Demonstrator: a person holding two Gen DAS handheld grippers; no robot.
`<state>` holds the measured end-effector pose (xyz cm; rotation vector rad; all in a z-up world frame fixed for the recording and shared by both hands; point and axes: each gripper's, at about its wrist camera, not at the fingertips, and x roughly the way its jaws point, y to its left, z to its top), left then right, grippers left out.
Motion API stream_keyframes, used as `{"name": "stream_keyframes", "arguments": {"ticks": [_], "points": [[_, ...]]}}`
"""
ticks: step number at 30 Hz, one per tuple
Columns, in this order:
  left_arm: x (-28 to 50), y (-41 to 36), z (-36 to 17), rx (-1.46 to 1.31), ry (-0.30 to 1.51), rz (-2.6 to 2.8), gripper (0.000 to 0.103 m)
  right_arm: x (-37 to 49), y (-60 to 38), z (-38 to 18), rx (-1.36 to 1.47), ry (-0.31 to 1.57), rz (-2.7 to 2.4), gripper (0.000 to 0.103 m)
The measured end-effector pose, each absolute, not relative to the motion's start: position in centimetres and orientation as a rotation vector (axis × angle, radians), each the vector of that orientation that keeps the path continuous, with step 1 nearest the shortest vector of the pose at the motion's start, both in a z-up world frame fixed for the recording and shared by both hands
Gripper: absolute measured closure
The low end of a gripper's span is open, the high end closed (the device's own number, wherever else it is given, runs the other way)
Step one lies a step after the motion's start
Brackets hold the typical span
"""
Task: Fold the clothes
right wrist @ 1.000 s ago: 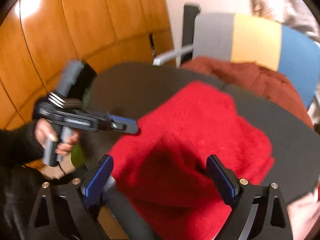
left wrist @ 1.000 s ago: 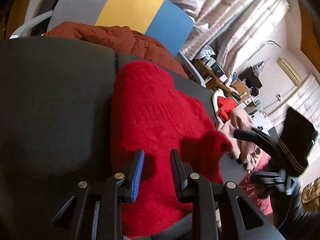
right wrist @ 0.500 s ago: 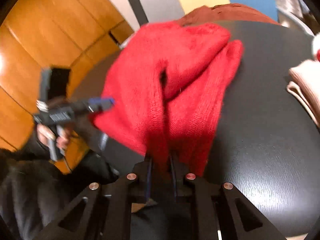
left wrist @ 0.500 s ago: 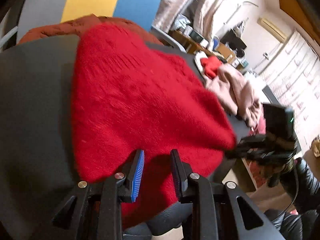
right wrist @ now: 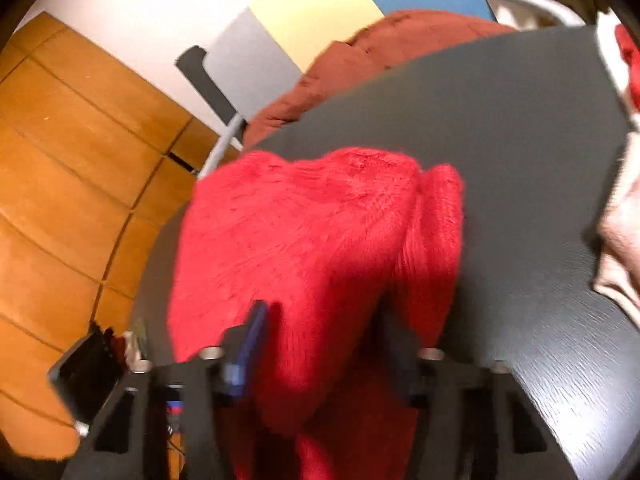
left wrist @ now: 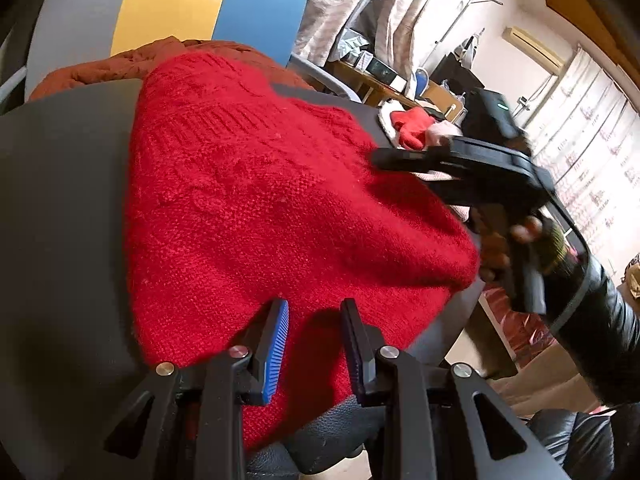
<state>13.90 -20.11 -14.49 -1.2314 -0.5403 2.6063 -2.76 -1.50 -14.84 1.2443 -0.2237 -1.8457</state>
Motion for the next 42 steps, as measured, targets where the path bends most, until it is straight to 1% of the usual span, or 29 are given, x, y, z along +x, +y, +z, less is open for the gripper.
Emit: {"name": "stream_keyframes", "arguments": {"ticks": [1,2,5,9,10,13,15,16,18,22,25,27,31,35,36,39,42], "points": [[13.9,-20.0,-14.4,-1.228,-0.536,2.607,0.078,-3.0,-2.2,-14.9,1.244,-0.202,-1.865,0.093],[14.0,-20.0,-14.3,-1.216,-0.532,2.609,0.078,-3.2,-2.8,-14.9,1.243,-0.181,-1.883,0.093],[14.3,-19.8,-13.4,-1.155,-0.526,2.603,0.078,-2.2,-2.6,-12.1,1.119,-0.167,-1.924,0.094],[14.1,-19.1,-14.7,-1.204,-0.486,2.529,0.077,-1.1,0.1,-9.2,0.966,-0.195,-2.01,0.094],[13.9,-18.9,-15.2,-1.224,-0.476,2.503,0.078,-1.1,1.0,-9.7,0.978,-0.186,-2.039,0.094],[13.9,-19.1,-15.6,-1.243,-0.498,2.463,0.078,-2.1,2.2,-14.0,1.112,-0.154,-2.09,0.094],[14.0,-19.0,-15.3,-1.257,-0.469,2.46,0.079,-1.8,2.7,-13.9,1.098,-0.147,-2.091,0.094],[14.0,-18.9,-15.1,-1.265,-0.445,2.461,0.079,-1.7,3.0,-13.7,1.091,-0.144,-2.091,0.091],[14.2,-18.7,-14.5,-1.274,-0.406,2.462,0.079,-1.4,3.5,-13.5,1.075,-0.138,-2.091,0.09],[14.3,-19.5,-12.7,-1.199,-0.455,2.512,0.079,-0.8,4.4,-13.0,1.045,-0.126,-2.091,0.079],[14.2,-20.7,-11.3,-1.132,-0.523,2.553,0.079,-0.3,5.2,-12.7,1.022,-0.117,-2.091,0.079],[14.1,-21.6,-10.6,-1.095,-0.554,2.581,0.079,0.9,5.2,-10.7,0.966,-0.052,-2.062,0.079],[13.6,-22.0,-10.1,-1.092,-0.557,2.629,0.078,4.4,2.9,-8.2,0.874,0.152,-1.951,0.079],[12.6,-20.7,-11.1,-1.132,-0.523,2.642,0.078,8.5,-0.4,-9.2,0.837,0.409,-1.841,0.079],[12.4,-20.3,-11.6,-1.151,-0.512,2.633,0.078,8.7,0.3,-10.1,0.856,0.416,-1.854,0.079],[13.1,-19.4,-13.8,-1.216,-0.503,2.609,0.078,9.6,2.4,-12.8,0.916,0.43,-1.897,0.085],[14.1,-18.9,-15.4,-1.236,-0.53,2.591,0.078,10.4,4.5,-15.5,0.976,0.444,-1.939,0.086]]}}
